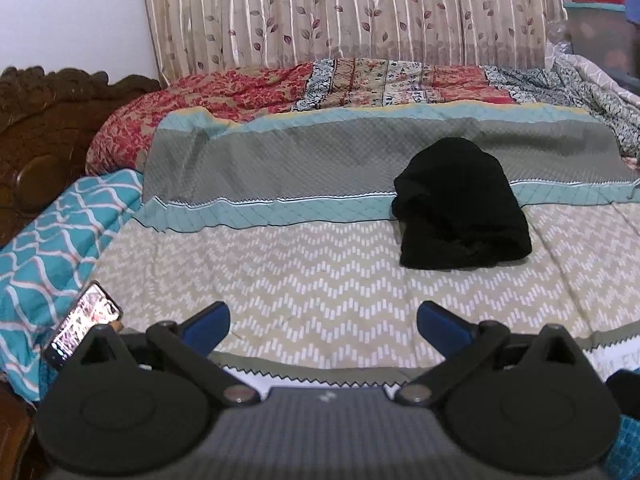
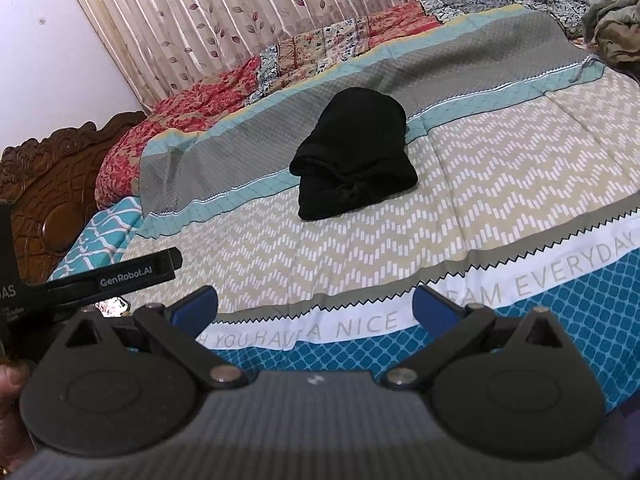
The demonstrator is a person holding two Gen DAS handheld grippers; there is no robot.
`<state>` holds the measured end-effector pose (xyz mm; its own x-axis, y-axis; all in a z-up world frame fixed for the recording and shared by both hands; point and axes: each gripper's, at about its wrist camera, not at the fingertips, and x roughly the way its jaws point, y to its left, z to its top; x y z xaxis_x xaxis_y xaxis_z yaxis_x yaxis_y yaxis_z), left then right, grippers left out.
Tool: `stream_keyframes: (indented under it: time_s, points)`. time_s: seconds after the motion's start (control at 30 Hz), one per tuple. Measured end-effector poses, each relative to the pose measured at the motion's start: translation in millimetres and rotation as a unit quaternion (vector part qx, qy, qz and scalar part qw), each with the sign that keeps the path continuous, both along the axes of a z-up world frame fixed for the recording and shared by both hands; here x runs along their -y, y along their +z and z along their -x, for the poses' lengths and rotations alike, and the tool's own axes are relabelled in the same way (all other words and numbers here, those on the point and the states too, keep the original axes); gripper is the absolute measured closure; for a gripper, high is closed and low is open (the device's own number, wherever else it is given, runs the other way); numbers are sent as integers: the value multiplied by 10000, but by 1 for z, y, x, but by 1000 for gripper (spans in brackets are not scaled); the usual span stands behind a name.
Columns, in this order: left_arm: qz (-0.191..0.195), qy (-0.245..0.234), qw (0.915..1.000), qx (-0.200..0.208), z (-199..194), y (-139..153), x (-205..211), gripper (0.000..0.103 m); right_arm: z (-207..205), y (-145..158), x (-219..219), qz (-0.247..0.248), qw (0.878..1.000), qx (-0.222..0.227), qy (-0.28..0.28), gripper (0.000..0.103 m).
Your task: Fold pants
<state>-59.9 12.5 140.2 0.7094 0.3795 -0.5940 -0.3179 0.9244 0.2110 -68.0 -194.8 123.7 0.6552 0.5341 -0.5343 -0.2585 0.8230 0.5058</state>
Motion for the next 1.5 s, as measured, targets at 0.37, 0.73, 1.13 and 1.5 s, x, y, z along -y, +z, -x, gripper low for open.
stream_keyframes:
  time_s: [0.37, 0.73, 1.13, 1.5]
  points:
    - [-99, -33, 9998, -188, -3, -5, 3, 0, -3, -2, 5, -78, 9999, -85, -13, 0]
    - [-302, -50, 9995, 92, 2, 1, 7, 0, -4, -5, 7, -106, 9998, -143, -30, 0]
    - [-369, -71, 9993, 17, -1, 4, 10, 0, -5, -7, 7, -112, 9998, -187, -35, 0]
    - [-145, 13, 9995, -288, -1, -6, 4, 0, -7, -11, 11, -156, 9995, -275, -28, 0]
